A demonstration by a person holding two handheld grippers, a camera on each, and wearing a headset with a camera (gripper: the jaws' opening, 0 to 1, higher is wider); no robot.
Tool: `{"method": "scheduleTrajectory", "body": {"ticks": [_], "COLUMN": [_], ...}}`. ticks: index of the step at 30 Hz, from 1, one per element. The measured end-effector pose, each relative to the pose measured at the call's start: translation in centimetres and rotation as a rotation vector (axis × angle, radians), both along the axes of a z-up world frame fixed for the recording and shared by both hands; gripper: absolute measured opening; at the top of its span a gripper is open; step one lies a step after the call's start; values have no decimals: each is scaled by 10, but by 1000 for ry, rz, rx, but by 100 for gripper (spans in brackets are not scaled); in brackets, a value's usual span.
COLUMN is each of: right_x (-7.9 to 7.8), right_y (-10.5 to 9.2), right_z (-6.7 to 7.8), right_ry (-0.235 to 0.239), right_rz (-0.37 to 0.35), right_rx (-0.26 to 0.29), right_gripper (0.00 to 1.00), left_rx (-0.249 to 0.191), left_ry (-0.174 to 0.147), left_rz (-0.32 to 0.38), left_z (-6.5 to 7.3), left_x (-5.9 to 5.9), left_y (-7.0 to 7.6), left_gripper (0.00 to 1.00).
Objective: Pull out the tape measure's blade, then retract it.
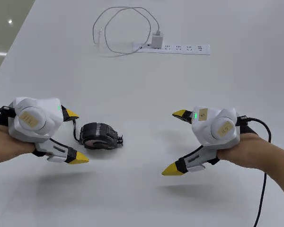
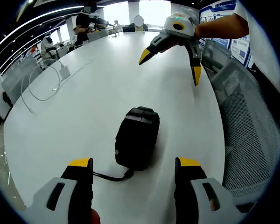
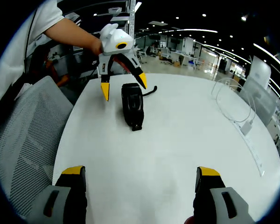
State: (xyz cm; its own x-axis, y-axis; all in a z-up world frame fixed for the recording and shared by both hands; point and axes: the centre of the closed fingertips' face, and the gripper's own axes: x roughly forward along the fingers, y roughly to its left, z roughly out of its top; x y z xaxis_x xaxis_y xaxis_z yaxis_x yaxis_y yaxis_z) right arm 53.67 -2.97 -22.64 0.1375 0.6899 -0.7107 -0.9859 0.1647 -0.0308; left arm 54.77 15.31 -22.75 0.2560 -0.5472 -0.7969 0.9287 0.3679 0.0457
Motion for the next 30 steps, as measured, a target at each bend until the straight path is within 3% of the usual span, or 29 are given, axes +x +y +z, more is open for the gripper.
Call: {"method": "scheduleTrajectory", "body": {"ticks": [3,5,7,24,30], "right_x": [1,2,3,6,8], "right_y": [2,3,3,10,12], "right_z": [0,1,0,-3,-3], "right_ry": [-3,-1,-3,7,10], "right_rz": [-3,-6,-7,-4,-8], "right_rx": [5,9,9,17,22], "right_gripper": [97,97,97,96,96], "left_rx": [11,2,15,37,35], "left_ry": [10,38,25,22,29], "left_rz": [-9,-8,-20,-71,-63], "left_z": [-2,-3,-4,-10,-11], "left_x": [1,0,2,8,8], "left_y": [-1,-3,-3,-10,-11], "left_gripper": [64,62,58,38,37]}}
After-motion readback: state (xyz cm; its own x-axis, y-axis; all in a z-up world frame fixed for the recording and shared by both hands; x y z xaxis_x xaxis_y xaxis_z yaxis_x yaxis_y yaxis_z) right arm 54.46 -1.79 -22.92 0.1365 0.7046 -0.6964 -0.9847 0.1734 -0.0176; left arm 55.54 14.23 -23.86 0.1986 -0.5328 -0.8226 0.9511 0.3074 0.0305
